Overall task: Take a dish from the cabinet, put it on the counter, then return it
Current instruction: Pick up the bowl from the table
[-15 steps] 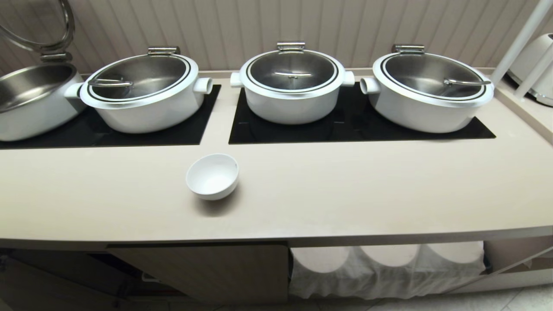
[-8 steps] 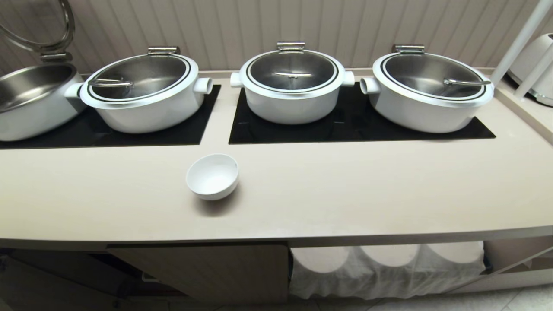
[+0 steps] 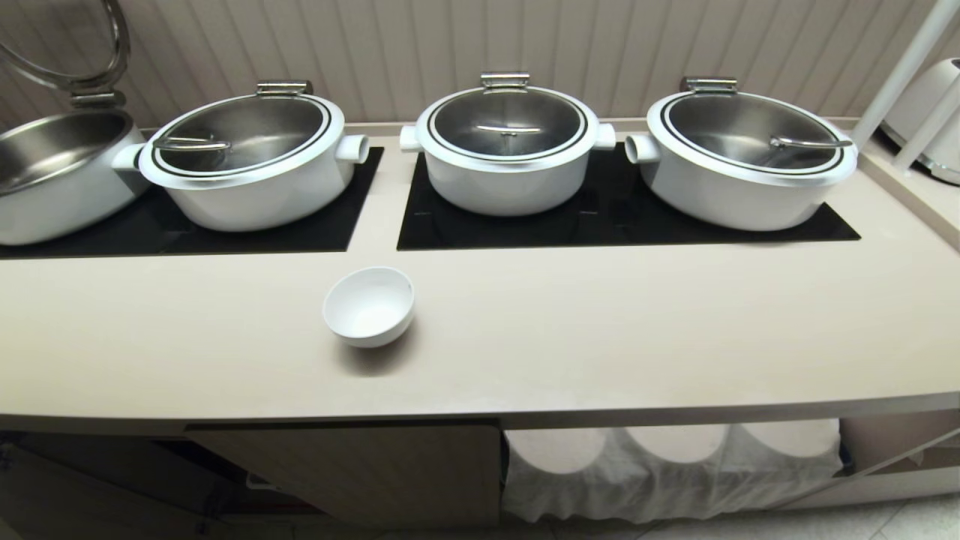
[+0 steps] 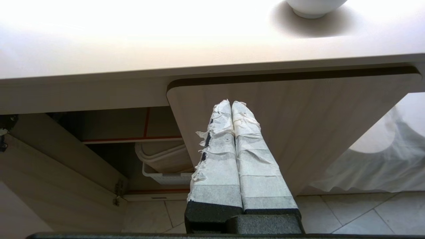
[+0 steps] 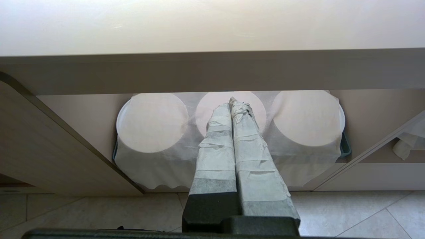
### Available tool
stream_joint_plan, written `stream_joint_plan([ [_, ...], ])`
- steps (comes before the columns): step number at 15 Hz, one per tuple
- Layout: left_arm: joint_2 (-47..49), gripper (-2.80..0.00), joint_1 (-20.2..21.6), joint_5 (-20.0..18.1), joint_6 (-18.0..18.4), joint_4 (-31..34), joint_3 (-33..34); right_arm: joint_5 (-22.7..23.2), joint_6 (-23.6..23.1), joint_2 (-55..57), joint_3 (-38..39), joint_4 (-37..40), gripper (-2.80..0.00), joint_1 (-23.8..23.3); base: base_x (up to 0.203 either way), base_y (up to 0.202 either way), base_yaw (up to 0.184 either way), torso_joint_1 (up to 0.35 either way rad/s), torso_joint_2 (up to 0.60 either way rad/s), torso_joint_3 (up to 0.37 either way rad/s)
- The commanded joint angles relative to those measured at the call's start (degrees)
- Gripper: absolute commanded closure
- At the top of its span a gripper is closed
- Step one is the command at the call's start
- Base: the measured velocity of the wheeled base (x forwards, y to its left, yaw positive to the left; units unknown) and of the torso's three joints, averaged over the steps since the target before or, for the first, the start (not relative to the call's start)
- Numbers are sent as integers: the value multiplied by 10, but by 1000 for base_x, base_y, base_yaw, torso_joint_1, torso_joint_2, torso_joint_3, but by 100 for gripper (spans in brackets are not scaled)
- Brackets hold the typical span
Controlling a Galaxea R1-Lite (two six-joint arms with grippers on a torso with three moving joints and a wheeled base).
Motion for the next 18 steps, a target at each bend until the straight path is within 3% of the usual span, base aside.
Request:
stream_joint_plan([
  [1, 0, 0, 0, 1, 1, 0, 0, 0, 0, 0, 0, 0, 0, 0, 0, 0, 0, 0, 0, 0],
  [10, 0, 0, 0, -3, 1, -16, -2, 0, 0, 0, 0, 0, 0, 0, 0, 0, 0, 0, 0, 0],
  [12, 0, 0, 0, -30, 9, -36, -19, 0, 0, 0, 0, 0, 0, 0, 0, 0, 0, 0, 0, 0],
  [18, 0, 0, 0, -36, 13, -33, -65, 0, 0, 0, 0, 0, 0, 1, 0, 0, 0, 0, 0, 0],
])
